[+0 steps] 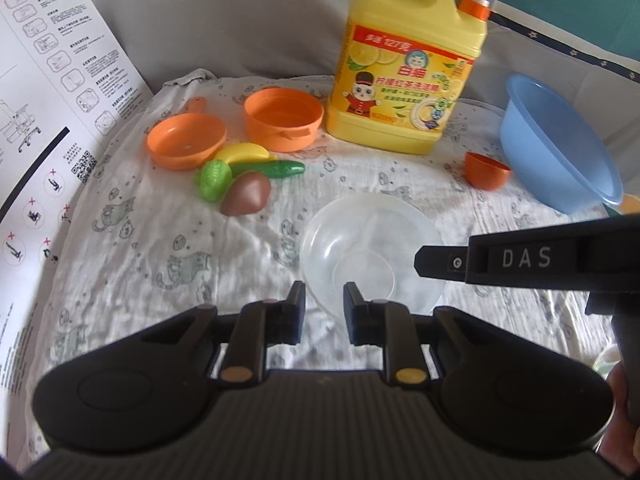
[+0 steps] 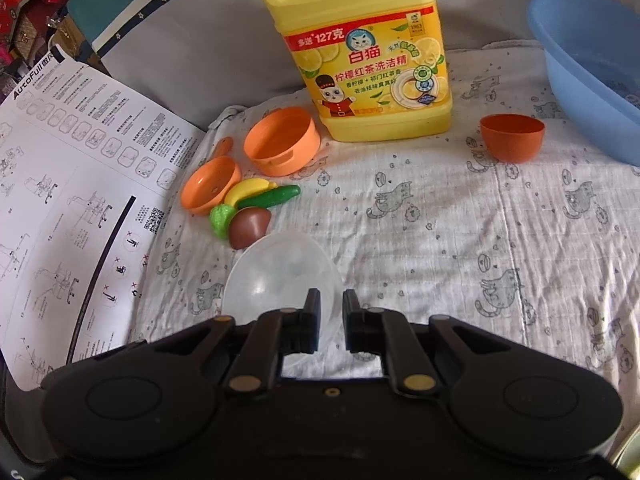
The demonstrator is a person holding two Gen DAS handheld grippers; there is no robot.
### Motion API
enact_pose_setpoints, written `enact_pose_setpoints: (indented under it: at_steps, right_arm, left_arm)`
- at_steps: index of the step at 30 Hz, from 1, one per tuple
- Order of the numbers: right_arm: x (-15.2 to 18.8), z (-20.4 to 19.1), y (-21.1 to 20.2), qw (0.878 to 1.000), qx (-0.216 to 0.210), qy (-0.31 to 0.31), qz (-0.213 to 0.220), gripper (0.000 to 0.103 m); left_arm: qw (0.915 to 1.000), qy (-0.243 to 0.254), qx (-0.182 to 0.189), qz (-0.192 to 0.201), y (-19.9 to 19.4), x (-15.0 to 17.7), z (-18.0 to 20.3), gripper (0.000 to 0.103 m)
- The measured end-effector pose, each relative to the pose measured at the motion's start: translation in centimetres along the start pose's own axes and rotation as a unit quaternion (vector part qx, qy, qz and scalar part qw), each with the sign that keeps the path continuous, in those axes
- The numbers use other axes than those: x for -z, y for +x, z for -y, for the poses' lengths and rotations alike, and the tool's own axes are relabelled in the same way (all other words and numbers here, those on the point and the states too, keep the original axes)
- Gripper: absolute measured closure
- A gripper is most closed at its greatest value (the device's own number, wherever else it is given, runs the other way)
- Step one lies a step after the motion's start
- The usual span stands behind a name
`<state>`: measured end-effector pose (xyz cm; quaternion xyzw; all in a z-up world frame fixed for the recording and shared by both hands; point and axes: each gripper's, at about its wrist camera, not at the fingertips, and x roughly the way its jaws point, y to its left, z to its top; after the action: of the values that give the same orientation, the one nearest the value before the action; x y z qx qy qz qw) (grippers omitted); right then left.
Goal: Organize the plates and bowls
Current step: 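Carry the clear bowl with the right gripper and lower it into the blue bowl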
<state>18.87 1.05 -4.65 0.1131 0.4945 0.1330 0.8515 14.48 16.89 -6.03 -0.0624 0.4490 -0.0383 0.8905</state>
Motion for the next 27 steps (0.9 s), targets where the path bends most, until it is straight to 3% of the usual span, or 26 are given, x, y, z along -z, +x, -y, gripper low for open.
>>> enact_pose_setpoints:
  at_steps: [16,27]
  right_arm:
    - [7.3,2.3,-10.1,1.0,0.007,0.001,0.027,0.091]
    - [11.6,3.4,-13.6,0.999,0.001,0.011,0.031,0.091]
  left_arm:
    - [0.9988,0.042,0.024,0.009,-8.0,5.5,4.9,0.083]
    - [0.9975,0.064,0.029,-0.005,-10.5,9.4,6.6,0.083]
